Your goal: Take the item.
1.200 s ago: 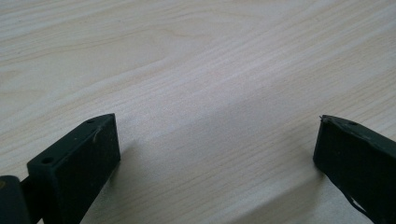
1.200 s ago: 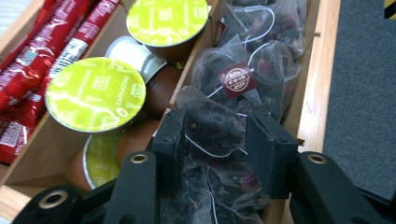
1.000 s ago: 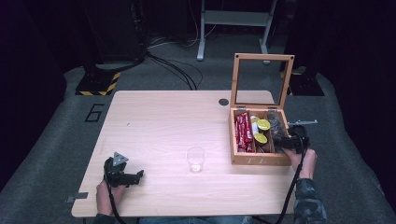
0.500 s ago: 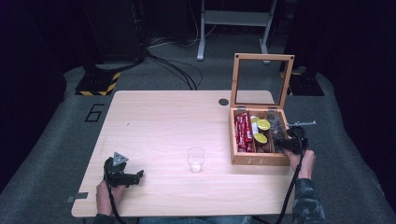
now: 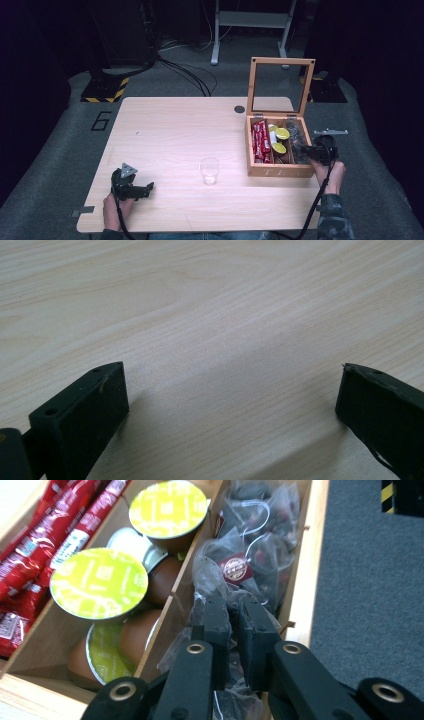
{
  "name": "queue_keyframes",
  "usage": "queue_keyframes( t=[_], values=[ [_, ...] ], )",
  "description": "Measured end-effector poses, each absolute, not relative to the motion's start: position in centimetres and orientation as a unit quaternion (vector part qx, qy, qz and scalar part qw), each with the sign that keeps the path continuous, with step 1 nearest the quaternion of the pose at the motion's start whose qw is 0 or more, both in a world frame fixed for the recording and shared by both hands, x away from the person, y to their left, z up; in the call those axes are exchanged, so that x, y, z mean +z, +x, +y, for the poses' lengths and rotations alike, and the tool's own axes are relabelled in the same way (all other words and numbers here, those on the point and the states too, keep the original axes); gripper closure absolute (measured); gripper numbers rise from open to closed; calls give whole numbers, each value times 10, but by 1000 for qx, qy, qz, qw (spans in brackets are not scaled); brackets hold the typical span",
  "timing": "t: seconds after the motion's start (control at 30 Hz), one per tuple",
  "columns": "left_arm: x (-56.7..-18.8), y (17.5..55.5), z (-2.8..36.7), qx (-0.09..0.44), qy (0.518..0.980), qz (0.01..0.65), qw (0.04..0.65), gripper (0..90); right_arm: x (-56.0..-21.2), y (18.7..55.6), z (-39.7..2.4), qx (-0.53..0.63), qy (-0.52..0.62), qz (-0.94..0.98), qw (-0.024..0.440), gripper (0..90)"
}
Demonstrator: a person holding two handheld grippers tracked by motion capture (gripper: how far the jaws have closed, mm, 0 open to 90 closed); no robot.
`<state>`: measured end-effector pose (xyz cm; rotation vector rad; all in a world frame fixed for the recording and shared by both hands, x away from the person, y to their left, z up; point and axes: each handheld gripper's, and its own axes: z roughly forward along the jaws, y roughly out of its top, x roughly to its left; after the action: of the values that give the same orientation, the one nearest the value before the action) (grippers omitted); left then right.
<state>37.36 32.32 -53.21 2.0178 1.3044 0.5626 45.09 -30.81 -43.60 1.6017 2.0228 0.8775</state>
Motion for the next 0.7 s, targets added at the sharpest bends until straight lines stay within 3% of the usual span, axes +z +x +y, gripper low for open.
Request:
queue_keyframes(
  t=[0.7],
  values=[
    [-532,374,323,214,773,499,329,1,-402,429,-294,347,534,734,234,841]
  ],
)
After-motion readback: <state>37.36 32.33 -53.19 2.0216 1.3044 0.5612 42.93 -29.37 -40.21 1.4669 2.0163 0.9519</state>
